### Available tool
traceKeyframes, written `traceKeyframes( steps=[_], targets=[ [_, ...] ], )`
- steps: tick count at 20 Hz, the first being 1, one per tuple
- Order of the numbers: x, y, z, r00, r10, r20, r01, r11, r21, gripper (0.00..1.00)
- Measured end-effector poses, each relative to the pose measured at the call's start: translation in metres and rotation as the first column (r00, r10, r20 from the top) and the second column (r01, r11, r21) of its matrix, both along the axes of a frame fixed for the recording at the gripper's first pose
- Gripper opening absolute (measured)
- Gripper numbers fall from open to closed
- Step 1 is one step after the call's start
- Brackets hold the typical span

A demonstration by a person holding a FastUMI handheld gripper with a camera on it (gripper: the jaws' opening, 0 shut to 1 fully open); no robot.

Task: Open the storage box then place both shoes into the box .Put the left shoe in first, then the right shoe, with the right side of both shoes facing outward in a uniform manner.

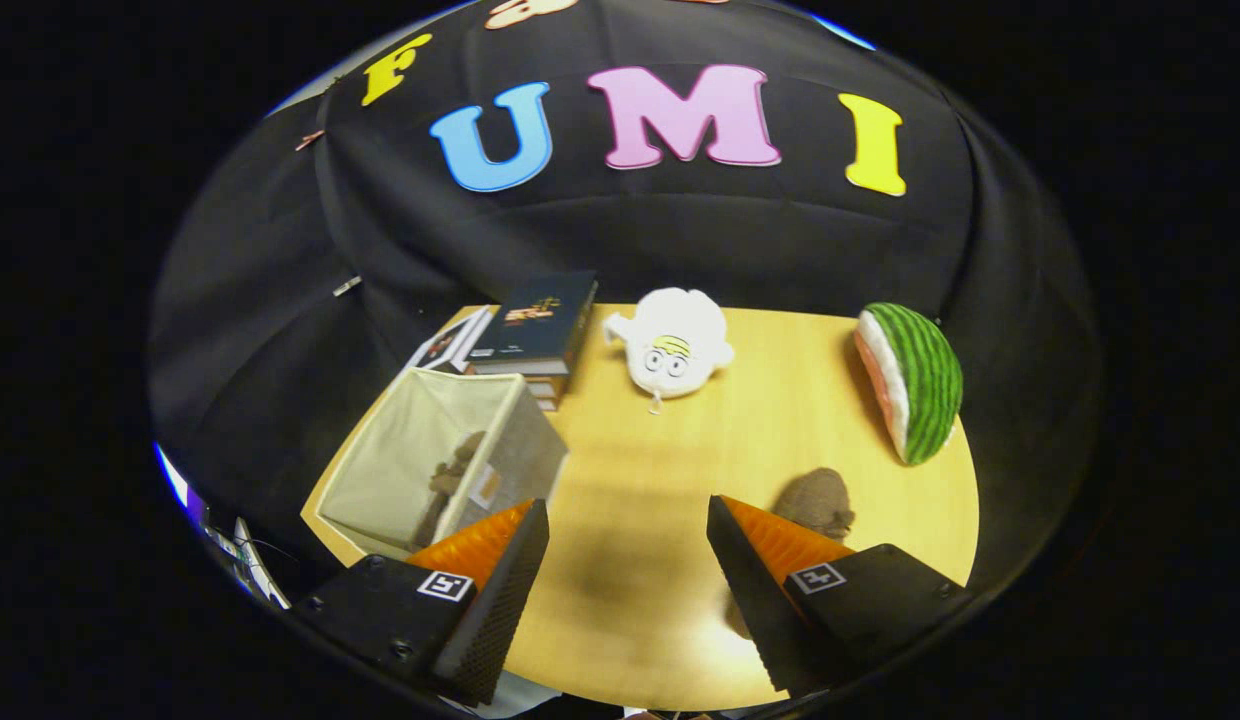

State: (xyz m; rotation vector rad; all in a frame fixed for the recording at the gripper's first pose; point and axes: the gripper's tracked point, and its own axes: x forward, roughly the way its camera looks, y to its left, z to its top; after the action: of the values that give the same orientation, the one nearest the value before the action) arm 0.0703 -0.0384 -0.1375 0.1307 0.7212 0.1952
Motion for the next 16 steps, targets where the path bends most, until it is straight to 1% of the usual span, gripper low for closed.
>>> traceKeyframes(
  steps=[4, 6, 9, 11, 13, 15, 16],
  targets=[
    [-0.005, -0.071, -0.034, 0.997, -0.063, -0.049, 0.062, 0.998, -0.026, 0.98],
    [-0.006, -0.097, -0.052, 0.995, -0.079, -0.062, 0.077, 0.997, -0.027, 0.98],
    [-0.006, -0.128, -0.084, 0.991, -0.097, -0.090, 0.091, 0.993, -0.070, 0.98],
    [-0.012, -0.137, -0.102, 0.985, -0.107, -0.134, 0.100, 0.993, -0.059, 0.99],
    [-0.019, -0.135, -0.118, 0.980, -0.093, -0.175, 0.087, 0.995, -0.038, 0.99],
    [-0.024, -0.135, -0.132, 0.978, -0.070, -0.194, 0.056, 0.996, -0.076, 0.99],
    [-0.024, -0.138, -0.141, 0.975, -0.073, -0.209, 0.056, 0.995, -0.086, 0.99]
  ],
)
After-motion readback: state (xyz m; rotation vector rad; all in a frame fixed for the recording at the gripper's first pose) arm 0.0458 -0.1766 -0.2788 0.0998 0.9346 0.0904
